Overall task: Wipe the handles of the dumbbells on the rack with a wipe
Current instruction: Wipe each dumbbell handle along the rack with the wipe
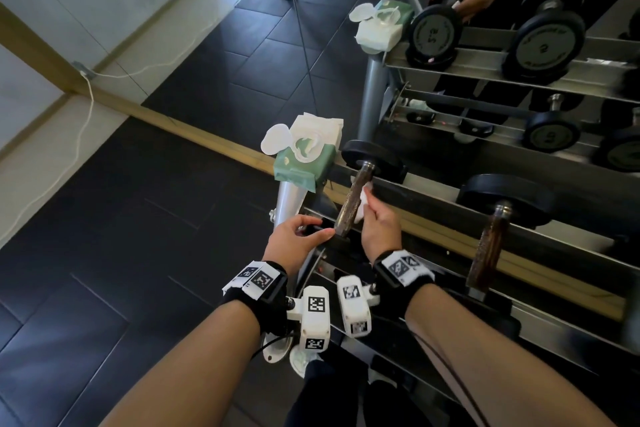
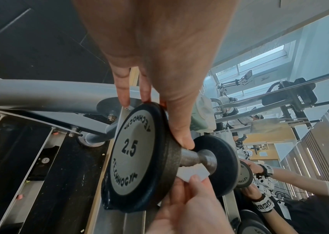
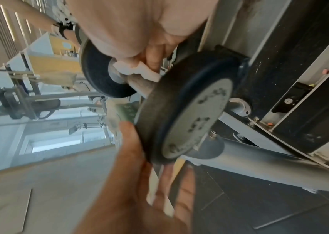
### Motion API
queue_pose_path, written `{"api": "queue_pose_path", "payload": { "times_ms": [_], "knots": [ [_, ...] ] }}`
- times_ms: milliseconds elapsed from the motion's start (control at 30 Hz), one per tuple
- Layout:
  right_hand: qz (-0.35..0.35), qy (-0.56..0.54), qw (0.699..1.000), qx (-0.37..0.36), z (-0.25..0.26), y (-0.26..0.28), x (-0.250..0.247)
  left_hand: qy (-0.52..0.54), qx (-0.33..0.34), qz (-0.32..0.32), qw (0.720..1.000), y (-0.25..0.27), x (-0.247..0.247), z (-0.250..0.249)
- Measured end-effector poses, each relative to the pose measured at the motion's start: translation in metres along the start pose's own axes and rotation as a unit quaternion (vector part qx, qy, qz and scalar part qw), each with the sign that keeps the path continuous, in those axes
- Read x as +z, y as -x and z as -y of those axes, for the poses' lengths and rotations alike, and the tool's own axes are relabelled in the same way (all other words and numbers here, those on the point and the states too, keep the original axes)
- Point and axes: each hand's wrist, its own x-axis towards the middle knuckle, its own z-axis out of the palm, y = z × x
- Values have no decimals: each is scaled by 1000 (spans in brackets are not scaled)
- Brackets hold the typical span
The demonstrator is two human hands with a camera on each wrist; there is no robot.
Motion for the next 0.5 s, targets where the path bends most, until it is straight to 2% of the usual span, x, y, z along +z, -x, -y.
{"api": "queue_pose_path", "payload": {
  "times_ms": [133, 367, 500],
  "knots": [
    [51, 10, 999, -8, -11, 18, -5, -12, -3, 7, 1000, 0, -4, -4],
    [2, 13, 999, -38, 13, -12, -10, -10, -18, 10, 1000, 0, -5, -6],
    [44, 74, 996, -37, -4, 10, -5, -7, -16, 8, 1000, -1, -6, -5]
  ]
}}
